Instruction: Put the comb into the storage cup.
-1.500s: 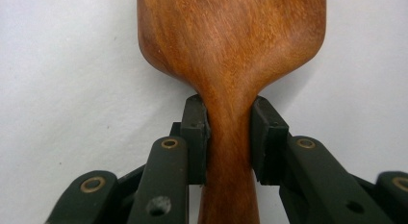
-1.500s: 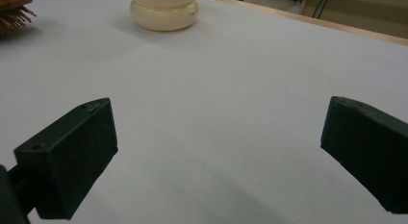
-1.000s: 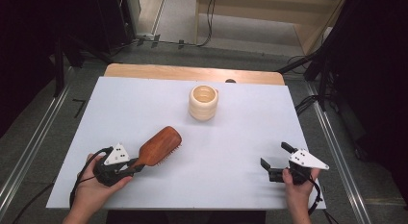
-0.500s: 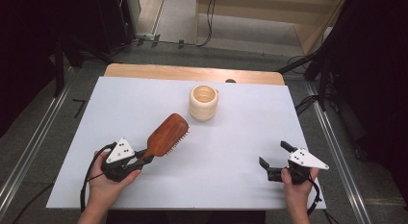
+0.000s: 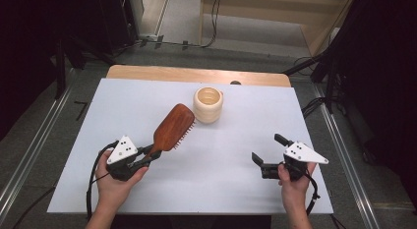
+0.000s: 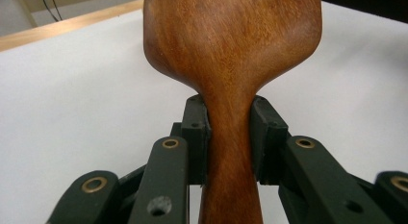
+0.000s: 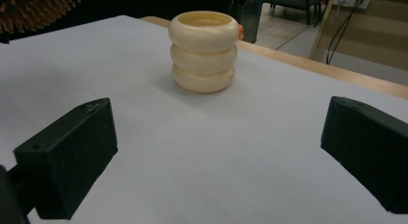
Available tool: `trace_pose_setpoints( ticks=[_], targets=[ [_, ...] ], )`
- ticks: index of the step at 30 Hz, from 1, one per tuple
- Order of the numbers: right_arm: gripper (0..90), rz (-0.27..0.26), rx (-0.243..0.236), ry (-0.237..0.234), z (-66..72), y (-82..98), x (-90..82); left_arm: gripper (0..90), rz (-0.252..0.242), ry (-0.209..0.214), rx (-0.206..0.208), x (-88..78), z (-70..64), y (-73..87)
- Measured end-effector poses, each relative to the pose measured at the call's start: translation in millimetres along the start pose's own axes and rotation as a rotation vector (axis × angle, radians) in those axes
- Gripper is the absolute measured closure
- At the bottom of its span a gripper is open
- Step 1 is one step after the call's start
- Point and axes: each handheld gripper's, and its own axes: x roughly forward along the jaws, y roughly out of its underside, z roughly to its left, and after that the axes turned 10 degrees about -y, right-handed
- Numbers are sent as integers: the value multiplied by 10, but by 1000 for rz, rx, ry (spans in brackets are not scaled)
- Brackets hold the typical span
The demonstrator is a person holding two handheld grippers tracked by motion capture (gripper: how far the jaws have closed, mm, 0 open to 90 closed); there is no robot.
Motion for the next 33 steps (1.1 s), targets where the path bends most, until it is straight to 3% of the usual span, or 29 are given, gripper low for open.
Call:
trace_pose_setpoints(
  ticks=[7,14,20,24,25,27,29,33],
  targets=[
    [0,-12,-17,-18,102,-198,144,719,-8,7,-23,19,-34,64],
    [0,-25,24,-81,281,-361,319,719,-25,15,-45,65,-109,84],
    [0,-46,40,-87,371,-373,362,719,-49,26,-53,91,-199,76],
    [0,-44,82,-121,438,-361,420,719,-82,45,-64,96,-273,68],
    [0,-40,113,-136,488,-360,447,719,-94,52,-68,96,-298,66],
    [0,-39,119,-138,500,-363,458,719,-108,59,-69,100,-328,66],
    [0,-50,158,-167,545,-373,481,719,-111,59,-61,105,-361,64],
    [0,-56,187,-196,605,-387,509,719,-121,70,-63,130,-421,69]
  ],
)
